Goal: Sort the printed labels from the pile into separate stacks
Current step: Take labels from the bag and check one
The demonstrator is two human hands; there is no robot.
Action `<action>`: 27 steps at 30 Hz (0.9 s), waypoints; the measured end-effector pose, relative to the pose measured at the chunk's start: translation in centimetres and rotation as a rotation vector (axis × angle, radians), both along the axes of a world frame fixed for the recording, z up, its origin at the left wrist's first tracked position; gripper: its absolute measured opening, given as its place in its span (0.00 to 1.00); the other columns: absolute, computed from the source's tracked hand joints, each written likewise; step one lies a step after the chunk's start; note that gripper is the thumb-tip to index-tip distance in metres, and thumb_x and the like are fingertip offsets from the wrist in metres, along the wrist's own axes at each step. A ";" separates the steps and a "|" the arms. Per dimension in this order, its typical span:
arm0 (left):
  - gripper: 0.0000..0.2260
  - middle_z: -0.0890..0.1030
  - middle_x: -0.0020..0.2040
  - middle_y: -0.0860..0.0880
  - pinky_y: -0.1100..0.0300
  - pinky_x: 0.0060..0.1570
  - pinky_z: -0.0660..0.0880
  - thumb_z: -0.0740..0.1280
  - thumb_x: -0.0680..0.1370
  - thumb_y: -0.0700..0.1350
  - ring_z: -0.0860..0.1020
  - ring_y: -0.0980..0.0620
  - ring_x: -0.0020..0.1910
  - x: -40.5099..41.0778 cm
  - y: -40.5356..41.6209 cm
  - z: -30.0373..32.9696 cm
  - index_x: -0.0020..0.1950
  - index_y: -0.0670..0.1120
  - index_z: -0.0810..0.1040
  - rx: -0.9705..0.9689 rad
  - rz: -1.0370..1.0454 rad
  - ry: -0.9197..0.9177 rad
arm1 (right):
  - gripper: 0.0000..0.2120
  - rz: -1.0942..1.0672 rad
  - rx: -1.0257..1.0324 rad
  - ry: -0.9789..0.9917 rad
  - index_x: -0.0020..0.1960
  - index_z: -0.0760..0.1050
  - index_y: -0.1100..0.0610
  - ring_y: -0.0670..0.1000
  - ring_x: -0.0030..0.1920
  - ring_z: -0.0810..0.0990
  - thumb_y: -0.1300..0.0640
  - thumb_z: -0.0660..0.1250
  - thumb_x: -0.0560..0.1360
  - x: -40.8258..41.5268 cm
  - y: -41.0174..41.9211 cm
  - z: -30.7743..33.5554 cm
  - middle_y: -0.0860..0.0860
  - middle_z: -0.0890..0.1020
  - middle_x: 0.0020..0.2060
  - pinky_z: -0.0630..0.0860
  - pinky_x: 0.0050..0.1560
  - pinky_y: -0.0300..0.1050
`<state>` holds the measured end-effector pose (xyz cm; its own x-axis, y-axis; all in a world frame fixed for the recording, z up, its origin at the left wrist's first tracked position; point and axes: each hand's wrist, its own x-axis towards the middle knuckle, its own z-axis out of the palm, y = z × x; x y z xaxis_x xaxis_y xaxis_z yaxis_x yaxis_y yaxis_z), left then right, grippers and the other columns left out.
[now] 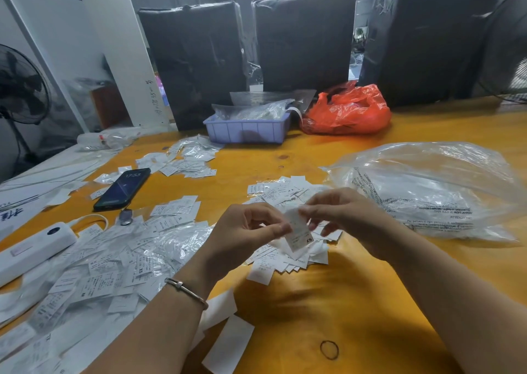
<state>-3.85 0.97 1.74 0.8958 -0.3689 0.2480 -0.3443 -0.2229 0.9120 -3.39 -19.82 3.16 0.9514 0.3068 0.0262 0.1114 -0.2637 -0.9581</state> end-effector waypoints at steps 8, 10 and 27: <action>0.08 0.83 0.44 0.44 0.48 0.45 0.78 0.74 0.73 0.42 0.79 0.42 0.47 0.0 -0.1 -0.2 0.44 0.37 0.85 0.033 0.024 -0.015 | 0.08 0.015 0.081 0.075 0.39 0.82 0.61 0.48 0.35 0.77 0.56 0.75 0.65 0.0 0.3 -0.5 0.54 0.82 0.34 0.72 0.35 0.39; 0.10 0.83 0.46 0.46 0.55 0.44 0.78 0.73 0.72 0.45 0.80 0.45 0.48 0.0 -0.2 -0.2 0.44 0.38 0.85 -0.005 0.047 -0.011 | 0.05 -0.045 0.116 0.053 0.34 0.82 0.58 0.47 0.34 0.76 0.57 0.75 0.65 0.2 0.1 -0.5 0.53 0.82 0.32 0.70 0.34 0.39; 0.03 0.84 0.38 0.45 0.62 0.41 0.79 0.73 0.72 0.38 0.82 0.52 0.38 0.1 0.1 -0.2 0.45 0.39 0.84 -0.168 0.087 -0.011 | 0.11 -0.039 0.173 -0.174 0.44 0.84 0.62 0.50 0.38 0.79 0.65 0.63 0.75 0.4 0.0 -0.4 0.55 0.84 0.39 0.75 0.31 0.38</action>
<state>-3.70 1.09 1.50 0.9195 -0.2429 0.3092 -0.3402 -0.0972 0.9353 -3.01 -19.85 2.78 0.9390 0.2465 0.2401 0.2720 -0.1043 -0.9566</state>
